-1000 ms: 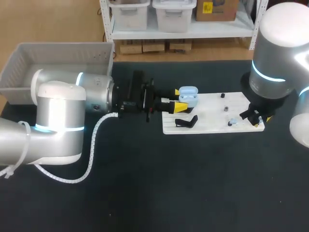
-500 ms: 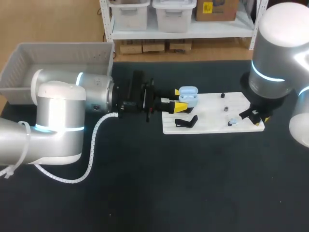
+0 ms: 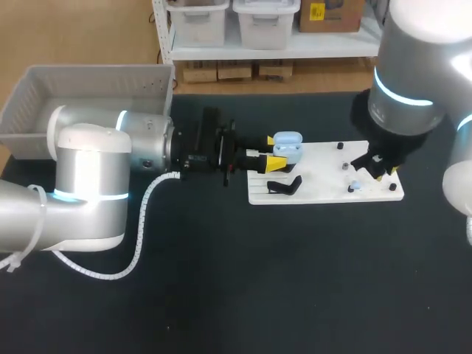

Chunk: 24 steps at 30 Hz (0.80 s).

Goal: Pick up each earbud case from the left stands, insert the matching earbuds, close the lid, and place the case in the box.

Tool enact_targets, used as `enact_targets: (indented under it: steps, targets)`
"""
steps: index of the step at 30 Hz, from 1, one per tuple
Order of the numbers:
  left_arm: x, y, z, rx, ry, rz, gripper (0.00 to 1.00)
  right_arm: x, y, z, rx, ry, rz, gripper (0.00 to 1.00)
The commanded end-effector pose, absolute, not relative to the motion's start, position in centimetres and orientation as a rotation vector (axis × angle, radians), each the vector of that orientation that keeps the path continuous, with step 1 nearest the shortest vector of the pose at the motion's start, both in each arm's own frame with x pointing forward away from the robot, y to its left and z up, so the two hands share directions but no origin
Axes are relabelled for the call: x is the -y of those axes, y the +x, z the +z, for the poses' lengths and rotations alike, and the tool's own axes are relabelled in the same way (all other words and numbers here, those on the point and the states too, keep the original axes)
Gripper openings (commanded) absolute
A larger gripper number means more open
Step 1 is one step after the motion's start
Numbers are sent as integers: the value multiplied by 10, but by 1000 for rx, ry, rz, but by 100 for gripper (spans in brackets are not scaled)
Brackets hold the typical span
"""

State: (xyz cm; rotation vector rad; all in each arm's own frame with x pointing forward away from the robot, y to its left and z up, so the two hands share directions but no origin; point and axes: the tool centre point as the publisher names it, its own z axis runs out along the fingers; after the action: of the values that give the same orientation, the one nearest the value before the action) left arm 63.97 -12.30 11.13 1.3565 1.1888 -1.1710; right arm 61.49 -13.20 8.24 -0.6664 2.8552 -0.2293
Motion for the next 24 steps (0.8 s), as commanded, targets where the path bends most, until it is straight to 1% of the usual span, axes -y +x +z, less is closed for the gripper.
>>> enact_targets:
  steps: [1, 8, 15, 24]
  targets:
    - [123, 638, 110, -1187, 1352, -1167, 0, 113, 604, 119, -2915, -630, -217, 0]
    - [123, 638, 110, -1187, 1352, -1167, 0, 84, 604, 140, -2997, -321, -151, 0]
    - [123, 638, 110, -1187, 1352, -1167, 0, 45, 593, 154, -2954, -164, -114, 0]
    - [123, 638, 110, -1187, 1352, -1167, 0, 45, 593, 154, -2954, -164, -114, 0]
